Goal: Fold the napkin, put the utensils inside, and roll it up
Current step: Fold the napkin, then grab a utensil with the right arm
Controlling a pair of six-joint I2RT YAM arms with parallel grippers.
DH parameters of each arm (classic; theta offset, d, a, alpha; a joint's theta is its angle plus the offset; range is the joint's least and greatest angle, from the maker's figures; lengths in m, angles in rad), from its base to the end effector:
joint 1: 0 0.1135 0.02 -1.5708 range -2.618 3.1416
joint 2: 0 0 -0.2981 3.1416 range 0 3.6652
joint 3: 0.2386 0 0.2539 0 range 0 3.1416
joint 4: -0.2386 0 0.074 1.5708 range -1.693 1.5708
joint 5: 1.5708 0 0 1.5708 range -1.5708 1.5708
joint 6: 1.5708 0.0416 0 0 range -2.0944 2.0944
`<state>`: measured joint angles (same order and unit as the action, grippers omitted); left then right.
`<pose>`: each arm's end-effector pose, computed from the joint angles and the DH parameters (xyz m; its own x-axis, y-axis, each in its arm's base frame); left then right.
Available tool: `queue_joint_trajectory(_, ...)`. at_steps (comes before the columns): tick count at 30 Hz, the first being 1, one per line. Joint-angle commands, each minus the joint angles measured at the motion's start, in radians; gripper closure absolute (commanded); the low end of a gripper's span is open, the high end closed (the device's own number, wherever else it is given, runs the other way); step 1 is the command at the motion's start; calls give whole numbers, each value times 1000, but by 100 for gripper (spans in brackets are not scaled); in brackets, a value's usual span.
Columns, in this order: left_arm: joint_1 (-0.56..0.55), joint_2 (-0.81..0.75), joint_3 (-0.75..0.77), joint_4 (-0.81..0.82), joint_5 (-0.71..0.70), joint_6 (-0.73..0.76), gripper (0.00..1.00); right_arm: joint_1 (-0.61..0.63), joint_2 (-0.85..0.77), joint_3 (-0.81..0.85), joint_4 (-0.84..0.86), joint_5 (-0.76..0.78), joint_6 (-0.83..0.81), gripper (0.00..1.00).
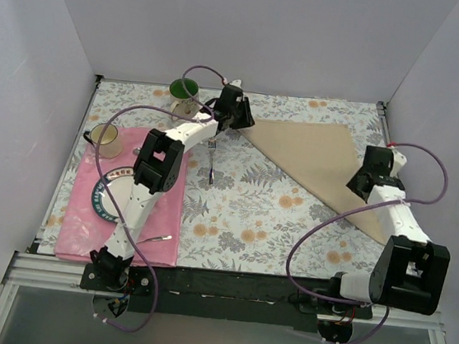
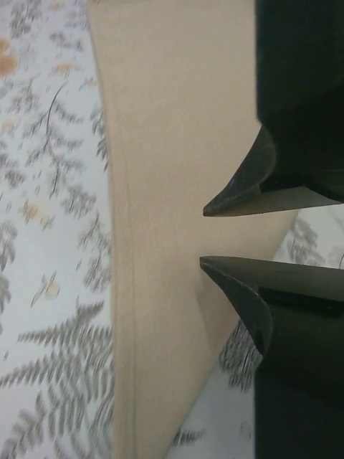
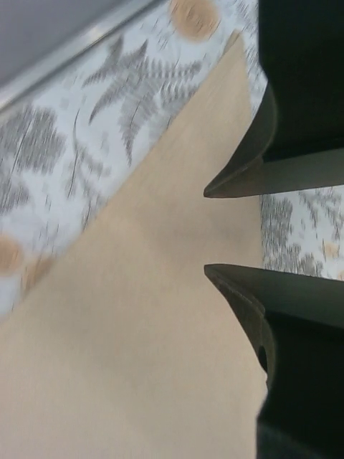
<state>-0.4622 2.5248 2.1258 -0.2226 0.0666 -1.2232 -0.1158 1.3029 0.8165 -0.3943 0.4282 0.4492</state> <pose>0.5427 -0.2735 0.1781 -0.6414 -0.7285 -0.2405 -0.3220 0.5401 -0.7775 0.2547 -0.0470 0.2524 -0.5304 0.4594 -0.7125 0.6639 0.7478 -0.0120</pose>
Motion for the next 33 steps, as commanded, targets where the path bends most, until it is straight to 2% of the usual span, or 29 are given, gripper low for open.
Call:
queue_joint_trajectory(1, -75, -166, -111, 89, 103, -84, 74, 161, 107, 105, 86, -211, -15, 47)
queue_joint_trajectory(2, -93, -164, -137, 98, 152, -94, 75, 183, 160, 121, 141, -271, -29, 47)
queue_joint_trajectory(5, -116, -135, -152, 80, 186, -95, 76, 231, 275, 203, 167, -475, -14, 48)
queue_joint_trajectory(8, -118, -149, -136, 17, 177, -47, 77, 321, 332, 306, 156, -487, -117, 49)
queue_joint_trajectory(10, -118, -196, -154, -15, 128, -18, 75, 408, 341, 346, 135, -435, -197, 41)
queue_joint_trajectory(12, -109, -296, -176, -40, 79, -16, 66, 442, 337, 362, 152, -434, -204, 34)
queue_joint_trajectory(14, -90, -412, -220, -82, 33, -33, 55, 475, 313, 325, 207, -434, -161, 32)
queue_joint_trajectory(15, -84, -447, -233, -105, -28, -39, 45, 484, 305, 311, 227, -402, -144, 31)
queue_joint_trajectory(17, -60, -561, -279, -174, -86, -51, 33, 521, 289, 282, 312, -397, -112, 28)
queue_joint_trajectory(18, -50, -601, -303, -196, -123, -59, 22, 537, 295, 267, 346, -410, -107, 27)
queue_joint_trajectory(20, -30, -700, -409, -236, -204, -76, 12, 593, 373, 314, 357, -424, -101, 25)
queue_joint_trajectory(21, -26, -807, -450, -238, -227, -79, 2, 635, 412, 394, 344, -452, -107, 25)
queue_joint_trajectory(23, -9, -907, -577, -242, -281, -84, 2, 683, 534, 511, 261, -451, -127, 23)
queue_joint_trajectory(24, -4, -1008, -613, -244, -297, -91, 2, 729, 577, 642, 220, -442, -135, 22)
queue_joint_trajectory(26, 23, -1095, -722, -245, -291, -93, 2, 774, 712, 778, 97, -434, -161, 21)
queue_joint_trajectory(27, 34, -1160, -757, -248, -287, -96, 2, 815, 760, 856, 57, -384, -170, 20)
queue_joint_trajectory(28, 57, -1196, -782, -264, -290, -102, 2, 835, 804, 991, 19, -359, -178, 20)
queue_joint_trajectory(29, 66, -1225, -808, -271, -295, -108, 2, 852, 893, 1068, -26, -339, -185, 20)
queue_joint_trajectory(31, 82, -1302, -880, -273, -298, -110, 2, 887, 972, 1241, -135, -297, -188, 20)
queue_joint_trajectory(33, 92, -1336, -918, -284, -320, -114, 2, 916, 1056, 1312, -194, -272, -190, 21)
